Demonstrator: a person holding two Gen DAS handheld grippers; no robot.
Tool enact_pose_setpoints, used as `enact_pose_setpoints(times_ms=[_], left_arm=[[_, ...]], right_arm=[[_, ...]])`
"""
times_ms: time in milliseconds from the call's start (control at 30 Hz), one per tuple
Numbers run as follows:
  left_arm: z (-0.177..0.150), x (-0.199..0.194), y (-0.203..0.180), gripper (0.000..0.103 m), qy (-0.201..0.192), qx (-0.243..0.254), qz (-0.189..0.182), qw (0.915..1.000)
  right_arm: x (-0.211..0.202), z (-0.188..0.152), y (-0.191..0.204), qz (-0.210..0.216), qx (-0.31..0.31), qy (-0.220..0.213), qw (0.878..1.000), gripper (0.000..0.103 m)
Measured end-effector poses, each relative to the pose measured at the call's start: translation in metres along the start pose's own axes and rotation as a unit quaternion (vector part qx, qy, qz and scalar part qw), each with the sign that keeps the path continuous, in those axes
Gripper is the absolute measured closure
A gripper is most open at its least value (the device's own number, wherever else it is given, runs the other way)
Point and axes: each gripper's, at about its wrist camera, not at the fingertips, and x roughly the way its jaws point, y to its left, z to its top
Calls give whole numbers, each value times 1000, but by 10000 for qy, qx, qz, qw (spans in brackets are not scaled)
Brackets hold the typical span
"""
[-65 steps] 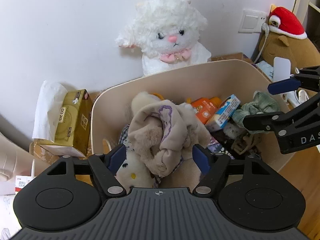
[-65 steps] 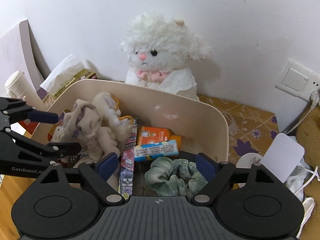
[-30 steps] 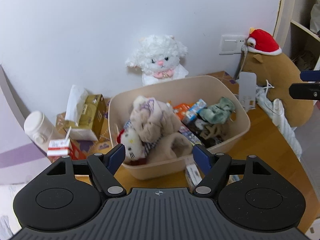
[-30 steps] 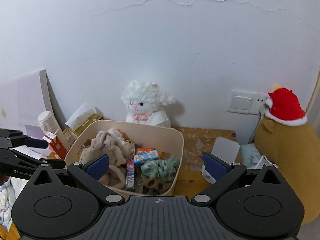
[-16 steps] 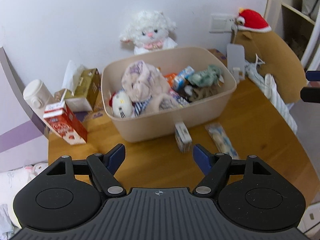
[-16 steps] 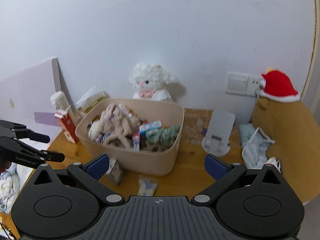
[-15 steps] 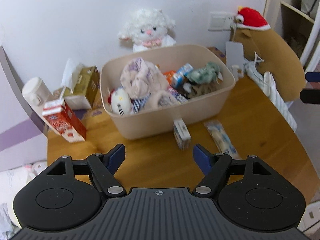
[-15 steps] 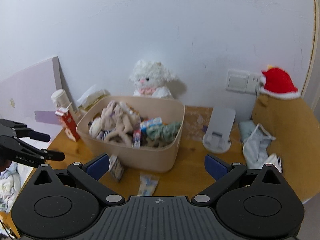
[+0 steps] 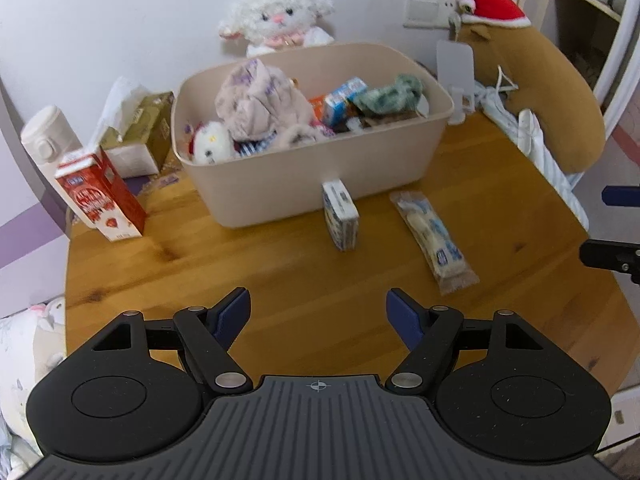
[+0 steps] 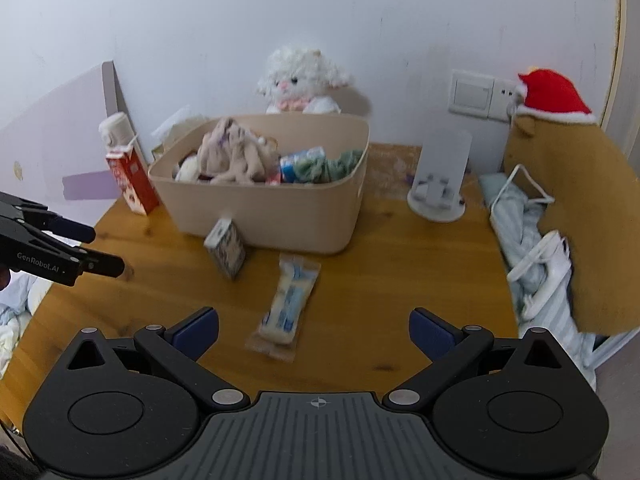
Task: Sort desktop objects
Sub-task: 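Lower both tools toward the small milk carton and wrapped snack bar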
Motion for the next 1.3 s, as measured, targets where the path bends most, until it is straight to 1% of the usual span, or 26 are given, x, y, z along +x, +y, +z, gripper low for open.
enact_pose_setpoints(times_ms=[133,333,500,633,767,867,933,1000,1067,1167,1300], left_arm=[[-14,16,-6,27,146,26,4,9999],[-28,36,-4,27,437,-133,18,9990],[-33,52,-4,27,474,-122,80,9988],[-33,68,-5,27,532,-301,53,9981],[-32,82,-14,27,486,-191,25,9986],[-30,94,-18,27,563,-338,-4,9978],[-29,101,-20,27,524,-317,48,9981],[-29,108,-21,27,519,-238,177,9982],[-28,113,-19,27,563,-312,202,9977],[-24,118,-17,26,490,-420,197,9977],[-17,123,-18,26,425,-403,181,9981]], right_arm=[[13,-19,4,-117,-123,19,9999,0],[38,-40,1,-101,41,208,9997,0],[58,-49,5,-28,115,206,9997,0],[74,-53,17,13,-103,168,9998,0],[87,-54,28,118,-317,120,9994,0],[97,-55,35,120,-493,82,9987,0],[102,-55,38,99,-581,29,9983,0],[107,-55,40,59,-668,-44,9977,0],[111,-54,41,54,-734,-64,9973,0],[118,-52,42,83,-789,-86,9968,0],[128,-50,41,125,-765,-70,9970,0]])
